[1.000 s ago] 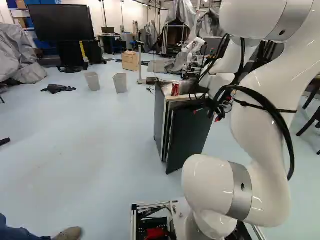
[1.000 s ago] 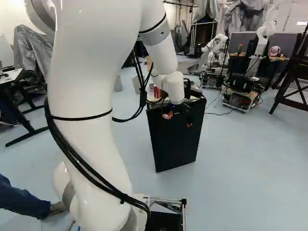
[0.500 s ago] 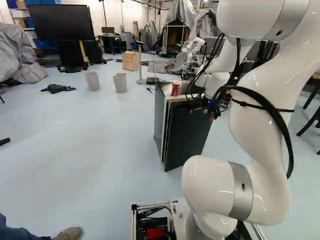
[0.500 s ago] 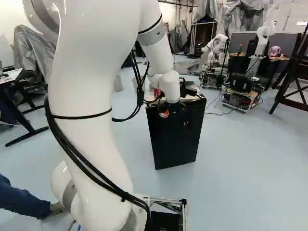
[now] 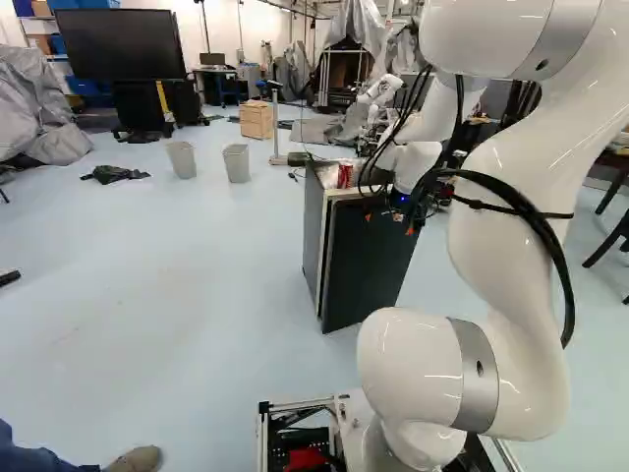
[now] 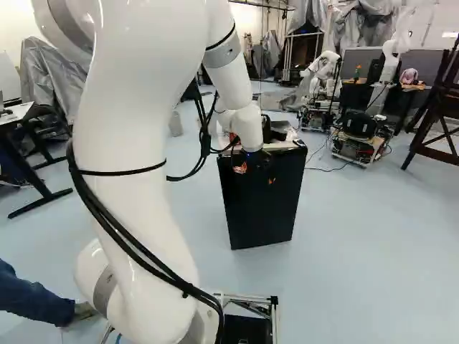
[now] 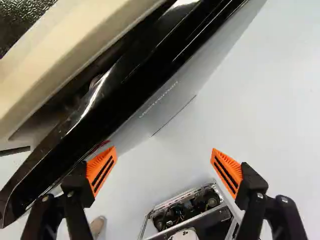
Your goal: Grab a drink from the fridge
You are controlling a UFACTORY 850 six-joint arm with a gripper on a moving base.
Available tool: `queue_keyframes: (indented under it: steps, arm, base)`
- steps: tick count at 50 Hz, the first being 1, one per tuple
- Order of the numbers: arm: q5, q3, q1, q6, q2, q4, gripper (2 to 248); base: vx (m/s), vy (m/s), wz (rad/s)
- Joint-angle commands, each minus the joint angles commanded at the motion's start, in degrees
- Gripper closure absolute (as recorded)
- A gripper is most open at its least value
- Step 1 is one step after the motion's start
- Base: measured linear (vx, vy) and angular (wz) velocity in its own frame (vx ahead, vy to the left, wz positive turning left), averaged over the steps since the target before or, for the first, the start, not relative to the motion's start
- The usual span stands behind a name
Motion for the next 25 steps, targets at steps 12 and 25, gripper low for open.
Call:
queue_keyframes:
  steps: [12,25]
  arm:
    - [0.0,-0.45,1.21,0.0,-0.35,0.0,3]
    - [0.0,-0.97,2.49,0.0,-0.75,0.0,3]
  base:
    - [0.0,0.0,0.0]
    - [0.0,0.0,0.0]
